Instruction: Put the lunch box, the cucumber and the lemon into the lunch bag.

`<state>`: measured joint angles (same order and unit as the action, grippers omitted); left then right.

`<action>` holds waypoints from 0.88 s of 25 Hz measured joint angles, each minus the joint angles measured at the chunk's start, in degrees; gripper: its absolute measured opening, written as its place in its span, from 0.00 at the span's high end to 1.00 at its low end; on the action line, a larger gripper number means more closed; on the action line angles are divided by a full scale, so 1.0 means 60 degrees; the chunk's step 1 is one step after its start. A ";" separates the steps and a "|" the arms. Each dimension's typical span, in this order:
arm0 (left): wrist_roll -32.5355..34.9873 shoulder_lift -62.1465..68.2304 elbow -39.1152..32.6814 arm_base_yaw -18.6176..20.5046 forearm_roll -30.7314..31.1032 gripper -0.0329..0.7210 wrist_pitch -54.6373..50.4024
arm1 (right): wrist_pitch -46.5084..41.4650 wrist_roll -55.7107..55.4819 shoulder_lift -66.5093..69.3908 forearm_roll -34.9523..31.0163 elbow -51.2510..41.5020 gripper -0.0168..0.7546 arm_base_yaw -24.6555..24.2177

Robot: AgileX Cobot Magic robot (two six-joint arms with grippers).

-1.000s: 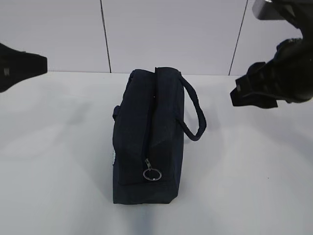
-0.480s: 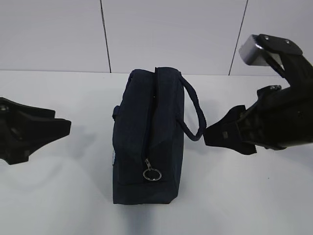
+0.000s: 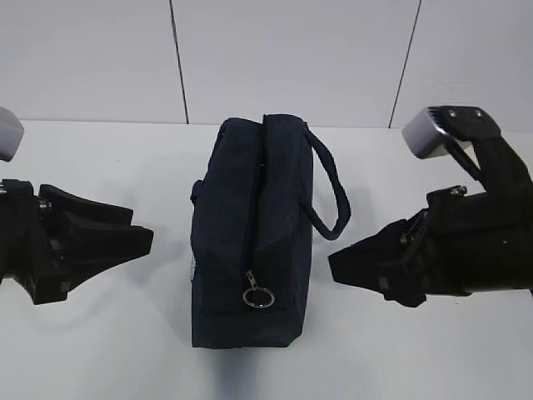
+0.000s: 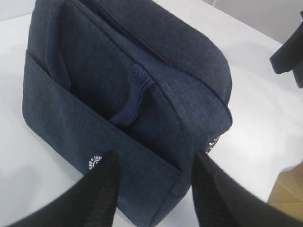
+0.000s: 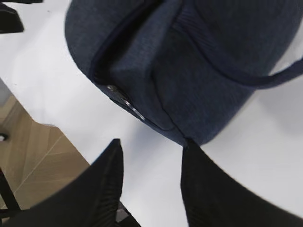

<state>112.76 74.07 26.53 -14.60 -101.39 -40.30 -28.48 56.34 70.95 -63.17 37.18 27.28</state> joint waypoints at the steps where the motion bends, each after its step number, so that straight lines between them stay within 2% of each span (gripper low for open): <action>1: 0.0023 0.0007 0.0000 0.0000 0.0000 0.49 -0.0079 | -0.0008 0.0242 0.0000 -0.0178 0.0000 0.55 0.0000; 7: 0.0093 0.0292 0.0000 -0.0155 -0.0127 0.49 -0.0318 | -0.0144 0.0912 0.0474 -0.0627 -0.0007 0.55 0.0000; 13: 0.0209 0.0733 0.0221 -0.1563 -0.0146 0.49 0.0869 | -0.0248 0.2035 0.1004 -0.1494 -0.0007 0.55 0.0000; 15: 0.0255 0.0919 0.0440 -0.1822 -0.0162 0.49 0.1346 | -0.0360 0.2192 0.1052 -0.1575 -0.0007 0.55 0.0000; 22: 0.0278 0.1671 0.1148 -0.1917 -0.0204 0.49 0.1805 | -0.0663 0.2432 0.1087 -0.1643 -0.0007 0.55 0.0000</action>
<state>114.43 84.10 33.42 -26.10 -102.62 -29.47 -32.46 70.93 77.47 -73.03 37.14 27.28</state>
